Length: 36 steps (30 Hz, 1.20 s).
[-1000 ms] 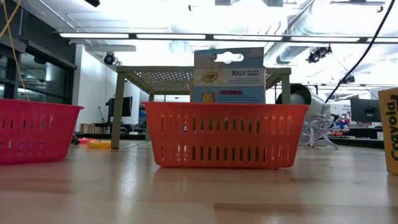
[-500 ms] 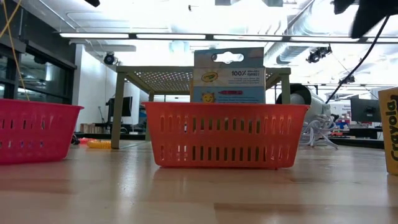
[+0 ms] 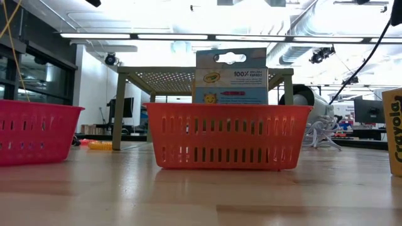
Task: Pick & Place Office Desk Supplies
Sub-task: Put the crayon box into the orange bin
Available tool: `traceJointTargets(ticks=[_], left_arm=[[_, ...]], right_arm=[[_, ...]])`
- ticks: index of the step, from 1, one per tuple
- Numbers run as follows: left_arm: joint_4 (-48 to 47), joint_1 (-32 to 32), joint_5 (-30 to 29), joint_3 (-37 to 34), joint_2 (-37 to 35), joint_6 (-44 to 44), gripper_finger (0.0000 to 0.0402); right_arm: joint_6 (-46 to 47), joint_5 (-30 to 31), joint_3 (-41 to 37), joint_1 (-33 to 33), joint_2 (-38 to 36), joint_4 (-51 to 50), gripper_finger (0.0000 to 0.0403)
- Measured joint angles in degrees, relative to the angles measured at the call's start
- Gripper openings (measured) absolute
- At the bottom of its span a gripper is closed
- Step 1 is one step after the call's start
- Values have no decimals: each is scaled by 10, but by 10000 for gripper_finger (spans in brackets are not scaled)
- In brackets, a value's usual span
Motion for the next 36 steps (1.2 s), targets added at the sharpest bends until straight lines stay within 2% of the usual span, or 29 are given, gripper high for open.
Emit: traceJointTargets(ticks=[8,15,19,25,36], left_arm=[[0,0,0,0,0,0,139],[0,0,0,0,0,0,139],[0,0,0,0,0,0,139],[0,0,0,0,0,0,139],[0,0,0,0,0,0,139]], right_arm=[[68,14,4,14,7,41,176],[114,12,74,36,70,39,176],[143,11,117,49,113,20,176],[194,-31,123,63,135,-53,176],[172,-45,123,56,171,-65,176]])
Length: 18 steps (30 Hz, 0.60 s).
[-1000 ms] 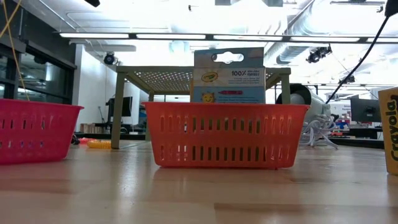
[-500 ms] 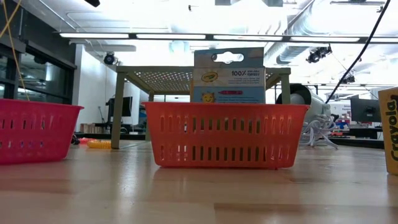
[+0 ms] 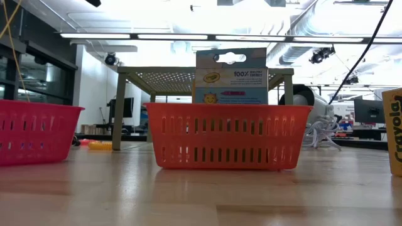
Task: Pick & Place Office Desk Supplies
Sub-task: Put the crayon box into the orange bin
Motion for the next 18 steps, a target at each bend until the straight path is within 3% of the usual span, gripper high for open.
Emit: traceJointTargets(ticks=[18], left_arm=[[0,0,0,0,0,0,139]], right_arm=[[-24,-16,-1,-17,11,-16,176]])
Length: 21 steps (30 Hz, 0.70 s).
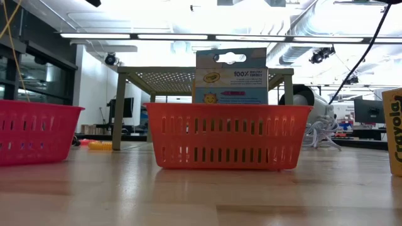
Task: Pick & Place Office Desk Supplies
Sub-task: Put the crayon box into the orange bin
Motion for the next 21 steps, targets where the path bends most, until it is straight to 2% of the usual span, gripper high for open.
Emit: traceJointTargets(ticks=[13,21], left_arm=[[0,0,0,0,0,0,138],[0,0,0,0,0,0,139]], right_arm=[[-28,-24,0,-20,1,-17,176],[-41,-43,0,-26,31,-12,176]])
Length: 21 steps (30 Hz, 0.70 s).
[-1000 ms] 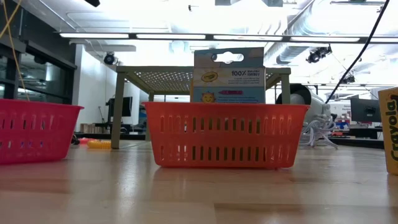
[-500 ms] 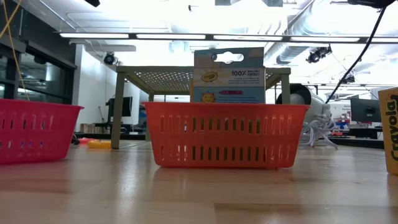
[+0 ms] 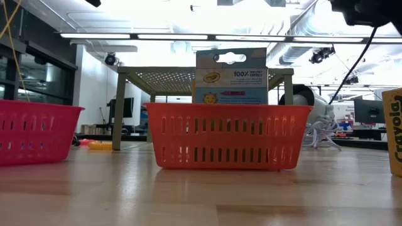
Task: Pick & Place Office Desk Supplies
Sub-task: Put the crayon box into the orange bin
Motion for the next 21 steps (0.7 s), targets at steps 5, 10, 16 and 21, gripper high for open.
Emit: traceJointTargets(ticks=[5,10,16,21], left_arm=[[0,0,0,0,0,0,139],[0,0,0,0,0,0,139],[0,0,0,0,0,0,139],[0,0,0,0,0,0,139]], right_arm=[[-7,-3,0,-1,18,2,176],[-16,1,0,-1,39,6,176],[-16,6,0,-1,44,15,176],[-16,6,0,-4,44,10,176]])
